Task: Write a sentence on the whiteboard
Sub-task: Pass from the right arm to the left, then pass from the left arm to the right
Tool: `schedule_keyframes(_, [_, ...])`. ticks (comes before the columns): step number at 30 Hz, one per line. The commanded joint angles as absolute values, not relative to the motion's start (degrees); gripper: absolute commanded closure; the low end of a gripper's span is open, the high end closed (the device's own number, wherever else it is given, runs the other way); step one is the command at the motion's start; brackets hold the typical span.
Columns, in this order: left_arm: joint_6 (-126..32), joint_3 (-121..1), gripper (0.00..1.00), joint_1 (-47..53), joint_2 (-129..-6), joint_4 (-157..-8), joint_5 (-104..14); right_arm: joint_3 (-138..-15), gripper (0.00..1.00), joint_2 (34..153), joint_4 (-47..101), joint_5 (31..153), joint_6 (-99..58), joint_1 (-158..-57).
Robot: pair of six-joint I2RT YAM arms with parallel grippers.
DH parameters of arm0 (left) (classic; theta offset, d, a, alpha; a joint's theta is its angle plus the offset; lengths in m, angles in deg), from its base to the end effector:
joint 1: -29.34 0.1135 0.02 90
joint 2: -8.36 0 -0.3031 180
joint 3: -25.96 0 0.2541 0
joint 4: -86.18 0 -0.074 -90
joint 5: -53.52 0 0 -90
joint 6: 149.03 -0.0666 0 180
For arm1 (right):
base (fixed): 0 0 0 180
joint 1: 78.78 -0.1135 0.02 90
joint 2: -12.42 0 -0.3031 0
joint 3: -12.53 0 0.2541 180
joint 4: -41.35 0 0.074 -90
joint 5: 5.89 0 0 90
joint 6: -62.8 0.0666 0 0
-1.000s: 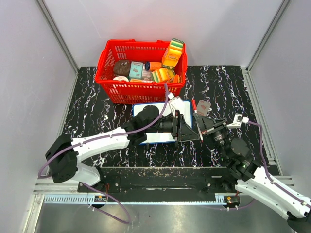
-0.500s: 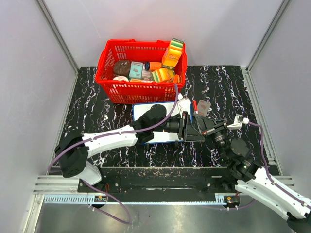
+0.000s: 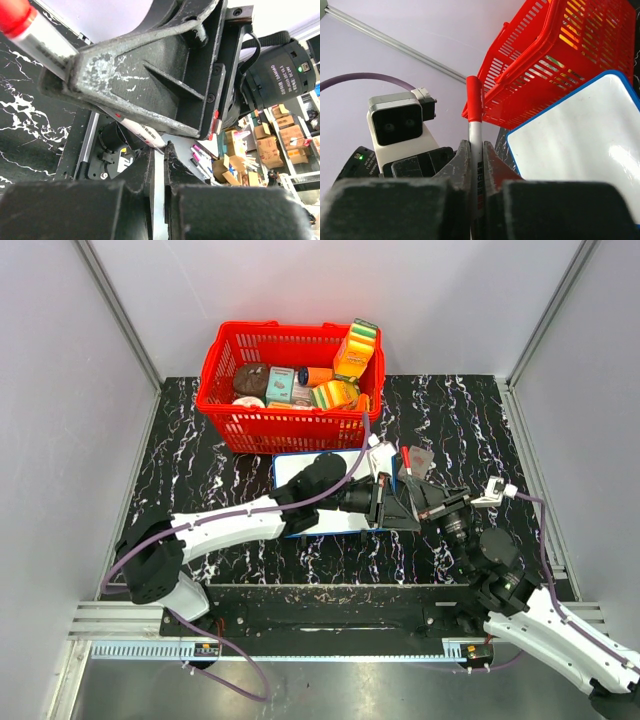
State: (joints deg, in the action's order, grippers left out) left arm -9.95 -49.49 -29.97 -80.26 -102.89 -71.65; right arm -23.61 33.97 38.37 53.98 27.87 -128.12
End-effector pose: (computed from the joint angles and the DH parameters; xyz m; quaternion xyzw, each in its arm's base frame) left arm 0.1652 -0.3534 0.3494 0.2672 0.6766 -0.6561 0.2006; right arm 0.0989 0.0639 0.3153 0.2317 0.5994 0.4907 0.5884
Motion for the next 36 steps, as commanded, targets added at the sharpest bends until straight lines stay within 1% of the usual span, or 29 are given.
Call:
schedule_keyframes(1, [-17.63,-50.71,1.00,-30.07,-76.20,-100.83,-70.49,-25.12,0.80,32.38,37.02,56.07,24.84,-128.35])
schedule_keyframes(2, [-18.33,-50.62,1.00,-30.07,-75.50,-98.56,-70.40,-25.30,0.69,32.20,36.14,56.33,24.14,-128.35])
schedule_keyframes(4, [-20.79,-50.27,1.00,-29.81,-73.48,-95.74,-69.70,-25.56,0.51,31.24,35.00,57.56,22.21,-128.35])
schedule_keyframes(5, [-21.84,-50.27,1.00,-29.81,-72.77,-92.33,-69.35,-26.26,0.36,30.80,33.42,58.09,21.32,-128.35])
schedule_keyframes(6, [-24.20,-50.44,1.00,-29.81,-71.89,-90.21,-68.82,-26.70,0.29,30.27,32.28,59.48,20.53,-128.35])
schedule_keyframes(7, [-25.36,-50.45,1.00,-29.72,-70.41,-86.18,-68.04,-27.83,0.24,30.18,31.05,60.19,19.05,-128.44])
schedule_keyframes(8, [-26.24,-50.27,1.00,-29.72,-69.43,-84.49,-67.42,-28.37,0.16,29.92,29.12,60.98,18.33,-128.44])
schedule_keyframes(10, [-28.27,-49.40,1.00,-29.46,-66.63,-81.59,-66.19,-29.86,0.13,30.00,28.05,62.75,17.37,-128.35])
schedule_keyframes(12, [-29.75,-48.25,1.00,-29.28,-64.95,-80.52,-66.09,-30.65,0.07,31.14,25.24,64.15,17.01,-128.35])
schedule_keyframes(14, [-31.51,-48.16,1.00,-29.19,-63.19,-76.75,-65.57,-31.62,0.06,32.63,25.06,66.17,15.52,-128.35])
schedule_keyframes(17, [-34.32,-48.95,1.00,-29.11,-61.43,-70.60,-64.78,-33.03,0.06,34.83,26.46,72.75,11.92,-128.35])
schedule_keyframes(20, [-36.78,-49.65,1.00,-29.02,-59.41,-65.50,-64.60,-34.96,0.06,37.11,26.55,82.23,7.61,-128.35])
schedule_keyframes(24, [-38.29,-50.01,1.00,-29.02,-57.56,-62.94,-65.39,-36.55,0.11,40.19,27.17,90.25,4.53,-128.35])
schedule_keyframes(25, [-38.38,-50.09,1.00,-29.02,-57.30,-62.50,-65.39,-36.98,0.19,40.81,27.17,91.74,4.35,-128.35])
schedule_keyframes(26, [-38.38,-50.09,1.00,-29.02,-57.30,-62.33,-65.22,-37.07,0.23,41.94,29.95,94.19,4.35,-128.35])
schedule_keyframes(27, [-38.38,-50.01,1.00,-29.02,-57.21,-62.15,-65.30,-37.16,0.32,42.39,30.50,95.00,4.70,-128.35])
schedule_keyframes(28, [-38.38,-49.92,1.00,-29.02,-56.95,-62.15,-65.39,-37.16,0.50,42.66,31.03,95.79,4.79,-128.35])
schedule_keyframes(32, [-38.29,-49.48,1.00,-29.02,-56.68,-62.15,-64.69,-36.99,1.00,43.89,32.36,97.82,5.41,-128.44])
schedule_keyframes(33, [-38.20,-49.39,1.00,-29.02,-56.51,-62.15,-64.25,-36.99,1.00,43.80,32.35,97.82,5.76,-128.35])
schedule_keyframes(34, [-38.03,-49.30,0.93,-29.02,-56.42,-62.32,-63.73,-36.55,1.00,43.71,32.44,97.38,6.02,-128.35])
schedule_keyframes(35, [-37.77,-48.96,0.82,-29.02,-56.33,-62.67,-63.11,-36.37,1.00,43.19,32.44,95.81,6.46,-128.35])
schedule_keyframes(36, [-37.50,-48.78,0.54,-29.02,-55.98,-63.37,-62.93,-36.02,1.00,42.93,32.44,94.58,7.68,-128.35])
